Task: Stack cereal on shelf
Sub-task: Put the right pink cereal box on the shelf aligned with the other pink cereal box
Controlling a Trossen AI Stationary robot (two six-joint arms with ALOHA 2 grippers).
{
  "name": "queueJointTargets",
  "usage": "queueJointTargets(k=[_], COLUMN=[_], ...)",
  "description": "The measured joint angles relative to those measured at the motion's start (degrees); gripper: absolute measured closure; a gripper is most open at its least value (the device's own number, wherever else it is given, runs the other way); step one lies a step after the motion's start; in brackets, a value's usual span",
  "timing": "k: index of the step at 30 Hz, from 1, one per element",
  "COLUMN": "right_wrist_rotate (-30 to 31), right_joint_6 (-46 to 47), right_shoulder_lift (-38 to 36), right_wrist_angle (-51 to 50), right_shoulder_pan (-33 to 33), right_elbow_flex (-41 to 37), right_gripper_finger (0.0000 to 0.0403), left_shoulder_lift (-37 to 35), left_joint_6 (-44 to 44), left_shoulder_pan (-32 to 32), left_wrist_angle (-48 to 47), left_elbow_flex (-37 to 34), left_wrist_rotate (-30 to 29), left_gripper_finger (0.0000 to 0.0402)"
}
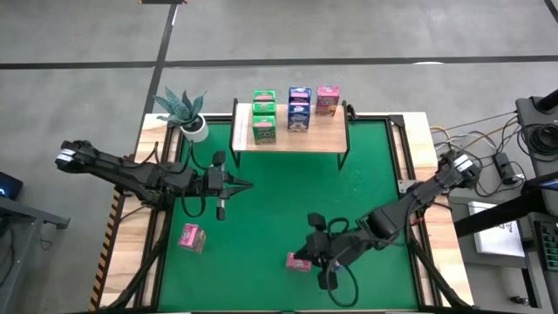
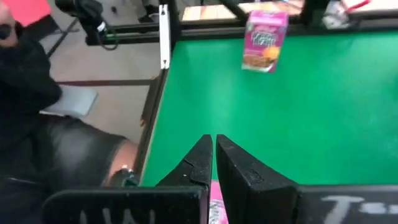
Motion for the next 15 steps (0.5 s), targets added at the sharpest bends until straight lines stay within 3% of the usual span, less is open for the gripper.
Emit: queueJointTargets(k=[9,15], right_wrist_rotate=[0.3,4.6], right_joint_6=[5.3,7.1], right_shoulder_lift=[7.0,10.0], right_wrist_angle=[-9.0,-15.7], right_shoulder_pan=[2.4,2.3], right_elbow_flex=[4.1,5.8], right_gripper_finger=[0.039,0.039], left_shoulder_lift=[0.6,1.0], left_joint_6=[0.6,2.1], left_shoulder_pan=[-0.1,-0.1], left_wrist_angle=[1.6,2.8], left_elbow_flex=[0.0,0.0], left_wrist_rotate=[0.0,0.0], left_gripper_finger=[0.0402,0.0402])
